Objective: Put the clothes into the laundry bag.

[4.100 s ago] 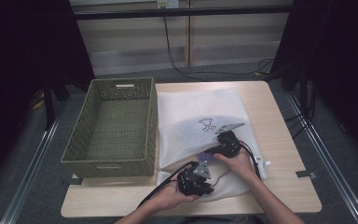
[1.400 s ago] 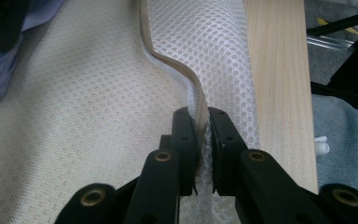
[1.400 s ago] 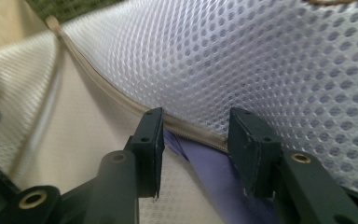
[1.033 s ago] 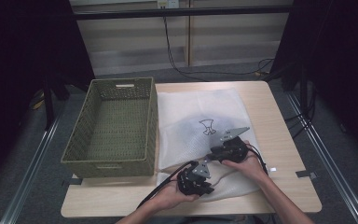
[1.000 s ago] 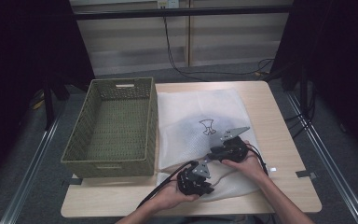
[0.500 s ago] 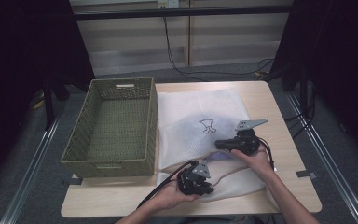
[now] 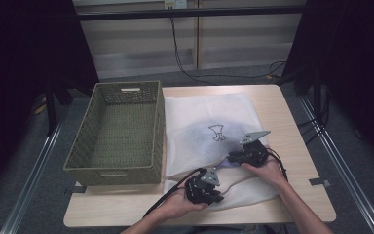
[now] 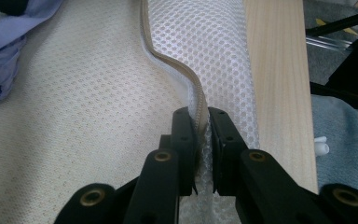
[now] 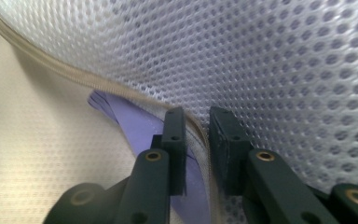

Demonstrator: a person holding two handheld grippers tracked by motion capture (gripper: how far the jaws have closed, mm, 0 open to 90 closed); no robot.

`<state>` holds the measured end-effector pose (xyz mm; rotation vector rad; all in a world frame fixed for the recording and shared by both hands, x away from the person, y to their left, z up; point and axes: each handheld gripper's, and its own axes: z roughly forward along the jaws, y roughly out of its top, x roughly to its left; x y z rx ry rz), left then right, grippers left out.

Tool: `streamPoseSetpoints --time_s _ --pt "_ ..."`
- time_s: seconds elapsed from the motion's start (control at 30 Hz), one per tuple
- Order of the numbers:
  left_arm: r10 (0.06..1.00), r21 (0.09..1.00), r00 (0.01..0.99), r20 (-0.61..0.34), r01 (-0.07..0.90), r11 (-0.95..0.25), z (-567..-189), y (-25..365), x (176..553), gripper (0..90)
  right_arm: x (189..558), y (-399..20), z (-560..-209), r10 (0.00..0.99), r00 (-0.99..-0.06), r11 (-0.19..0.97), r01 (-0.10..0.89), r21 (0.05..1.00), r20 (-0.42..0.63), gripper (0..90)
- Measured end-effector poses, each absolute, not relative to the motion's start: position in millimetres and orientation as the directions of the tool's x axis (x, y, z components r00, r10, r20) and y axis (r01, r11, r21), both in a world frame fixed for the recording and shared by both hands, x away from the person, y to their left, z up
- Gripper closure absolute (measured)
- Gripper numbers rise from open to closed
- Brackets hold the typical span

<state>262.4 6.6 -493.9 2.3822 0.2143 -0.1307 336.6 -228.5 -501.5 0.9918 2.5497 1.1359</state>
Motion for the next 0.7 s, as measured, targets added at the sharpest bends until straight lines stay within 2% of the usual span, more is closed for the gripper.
streamPoseSetpoints --time_s 0.07,0.1,0.13,0.17,0.3,0.7 --pt "0.119 0.670 0.981 -0.154 0.193 -0.717 -494 6 262 82.0 336 -227 -502 0.641 -0.762 0.492 0.498 0.714 0.090 78.7" --pt "0.120 0.670 0.981 -0.155 0.194 -0.717 -494 6 262 82.0 335 -226 -501 0.652 -0.756 0.502 0.495 0.709 0.067 84.4" --pt "0.120 0.670 0.981 -0.155 0.194 -0.717 -494 6 262 82.0 335 -226 -501 0.652 -0.756 0.502 0.495 0.709 0.067 84.4" --pt "0.120 0.666 0.981 -0.155 0.193 -0.720 -494 7 262 82.0 335 -227 -501 0.654 -0.752 0.489 0.506 0.710 0.085 88.0" --pt "0.116 0.667 0.981 -0.154 0.190 -0.720 -494 7 263 81.9 334 -230 -496 0.651 -0.749 0.464 0.519 0.718 0.121 89.1" --pt "0.130 0.657 0.981 -0.142 0.192 -0.729 -493 6 261 81.9 304 -238 -447 0.613 -0.778 0.365 0.434 0.824 0.139 89.8"
